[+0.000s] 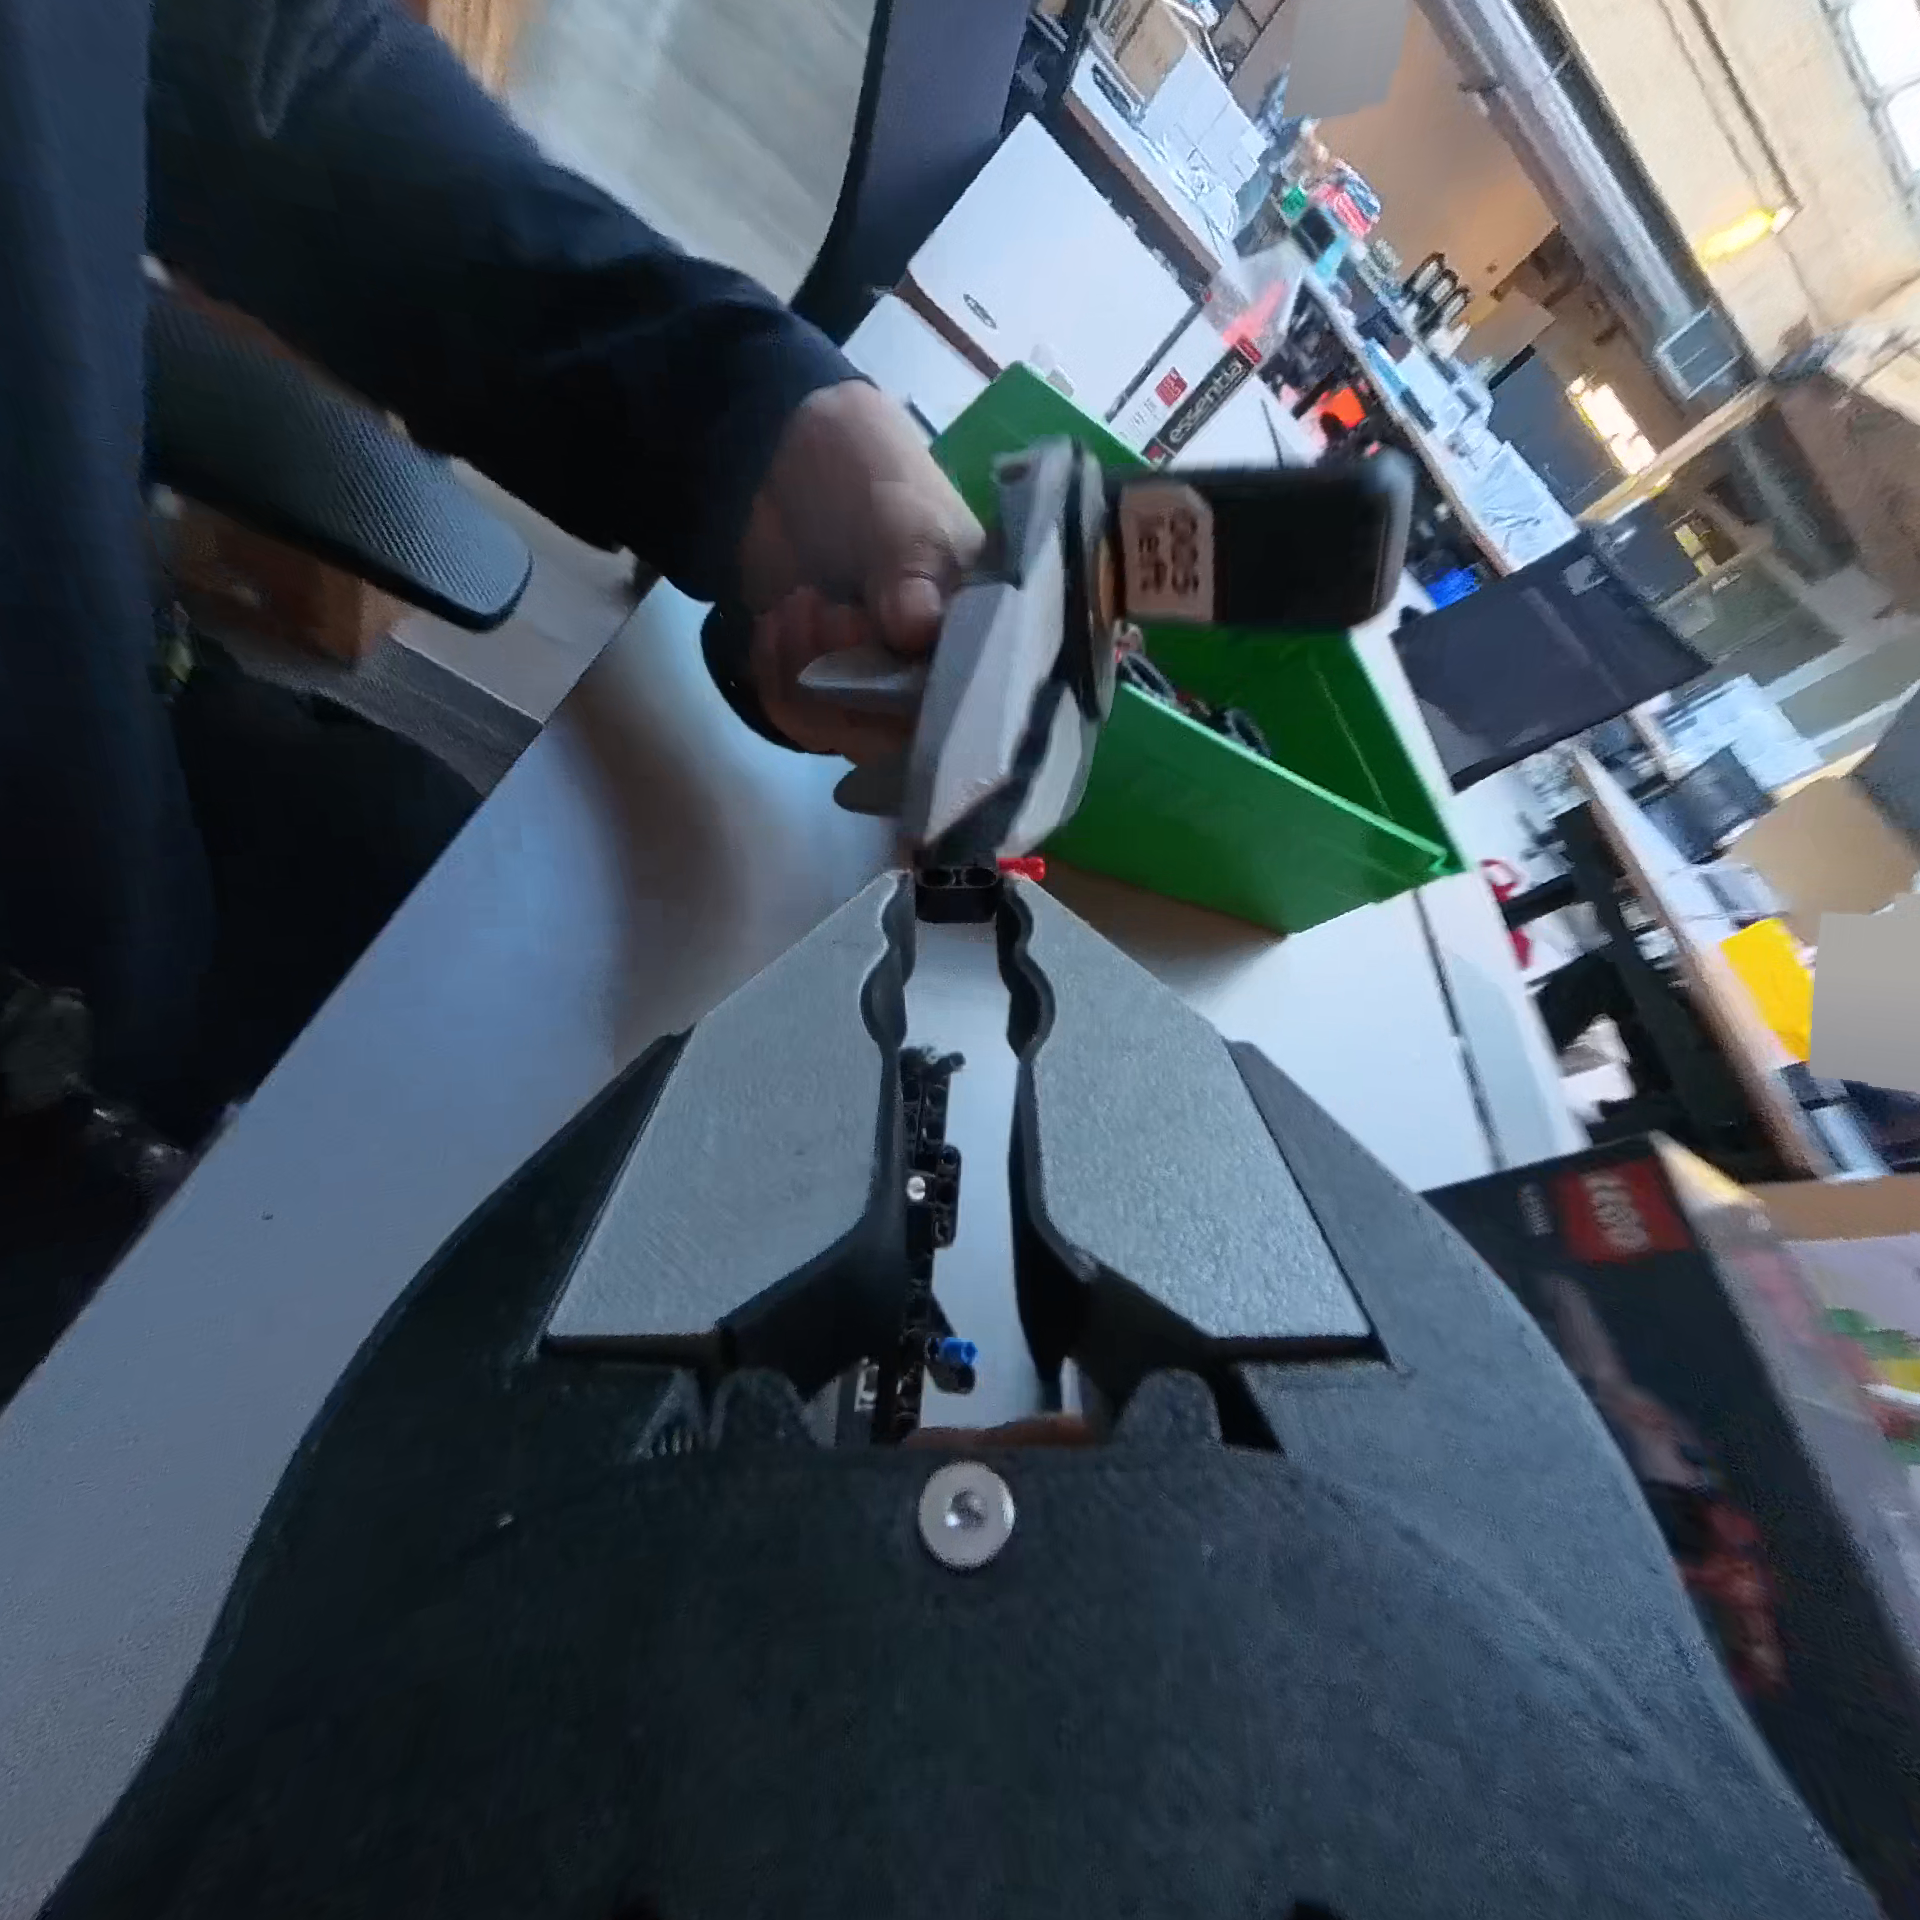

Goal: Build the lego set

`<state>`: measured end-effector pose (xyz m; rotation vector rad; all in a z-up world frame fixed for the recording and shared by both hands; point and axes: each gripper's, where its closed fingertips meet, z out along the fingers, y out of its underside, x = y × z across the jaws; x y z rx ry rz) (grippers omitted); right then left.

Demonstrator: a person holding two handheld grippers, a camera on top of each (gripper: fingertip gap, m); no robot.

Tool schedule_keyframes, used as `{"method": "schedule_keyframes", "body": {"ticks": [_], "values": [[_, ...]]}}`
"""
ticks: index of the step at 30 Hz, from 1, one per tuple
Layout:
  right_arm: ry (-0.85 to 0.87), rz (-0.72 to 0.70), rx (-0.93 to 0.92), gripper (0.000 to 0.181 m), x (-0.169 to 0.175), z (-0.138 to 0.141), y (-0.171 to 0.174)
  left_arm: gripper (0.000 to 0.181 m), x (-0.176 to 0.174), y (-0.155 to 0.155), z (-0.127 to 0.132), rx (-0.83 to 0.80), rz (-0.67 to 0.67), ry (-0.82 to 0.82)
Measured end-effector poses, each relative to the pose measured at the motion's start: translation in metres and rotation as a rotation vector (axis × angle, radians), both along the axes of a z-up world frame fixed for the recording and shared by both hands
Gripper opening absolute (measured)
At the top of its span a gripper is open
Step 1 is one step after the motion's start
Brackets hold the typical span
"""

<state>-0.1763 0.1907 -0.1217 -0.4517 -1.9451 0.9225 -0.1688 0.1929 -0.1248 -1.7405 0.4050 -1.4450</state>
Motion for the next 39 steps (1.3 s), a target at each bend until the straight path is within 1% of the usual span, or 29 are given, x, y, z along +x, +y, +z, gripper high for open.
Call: {"method": "schedule_keyframes", "body": {"ticks": [1,2,4,5,6,8,11,12,19,21,24,26,30,32,35,39], "values": [[-0.024,0.003,-0.06,0.012,-0.001,0.0,0.005,0.011,-0.004,0.003,-0.005,0.036,0.044,0.087],[-0.045,0.004,-0.119,0.012,-0.002,-0.001,0.011,0.017,-0.009,0.005,-0.012,0.077,0.093,0.185],[-0.105,-0.004,-0.217,0.012,-0.003,-0.008,0.022,0.021,-0.02,0.013,-0.028,0.16,0.195,0.388],[-0.121,0.016,-0.251,0.012,-0.003,-0.011,0.023,0.024,-0.022,0.016,-0.034,0.198,0.22,0.456],[-0.117,0.028,-0.268,0.012,-0.003,-0.014,0.025,0.024,-0.021,0.018,-0.039,0.222,0.228,0.501],[-0.139,-0.006,-0.258,0.012,-0.008,-0.024,0.03,0.025,-0.017,0.021,-0.049,0.231,0.21,0.55],[-0.173,-0.015,-0.245,0.012,-0.01,-0.029,0.029,0.019,-0.012,0.028,-0.058,0.235,0.194,0.562],[-0.173,-0.01,-0.243,0.012,-0.011,-0.029,0.028,0.013,-0.011,0.03,-0.06,0.228,0.189,0.565],[-0.276,-0.015,-0.209,0.012,-0.013,-0.042,0.029,0.014,-0.01,0.037,-0.061,0.272,0.186,0.603],[-0.279,-0.011,-0.219,0.012,-0.013,-0.041,0.03,0.014,-0.011,0.037,-0.06,0.27,0.19,0.601],[-0.226,0.004,-0.232,0.012,-0.012,-0.03,0.029,0.02,-0.015,0.037,-0.052,0.303,0.244,0.575],[-0.227,0.01,-0.246,0.012,-0.011,-0.028,0.029,0.019,-0.016,0.034,-0.043,0.357,0.28,0.57],[-0.252,0.029,-0.335,0.012,-0.007,-0.023,0.027,0.019,-0.017,0.033,-0.028,0.527,0.36,0.653],[-0.253,0.033,-0.368,0.012,-0.006,-0.019,0.027,0.018,-0.011,0.029,-0.024,0.581,0.359,0.687],[-0.17,0.069,-0.341,0.012,-0.003,-0.014,0.025,0.015,-0.006,0.028,-0.02,0.575,0.365,0.687],[-0.102,0.083,-0.314,0.012,-0.002,-0.011,0.024,0.015,-0.007,0.028,-0.011,0.548,0.388,0.617]]}}
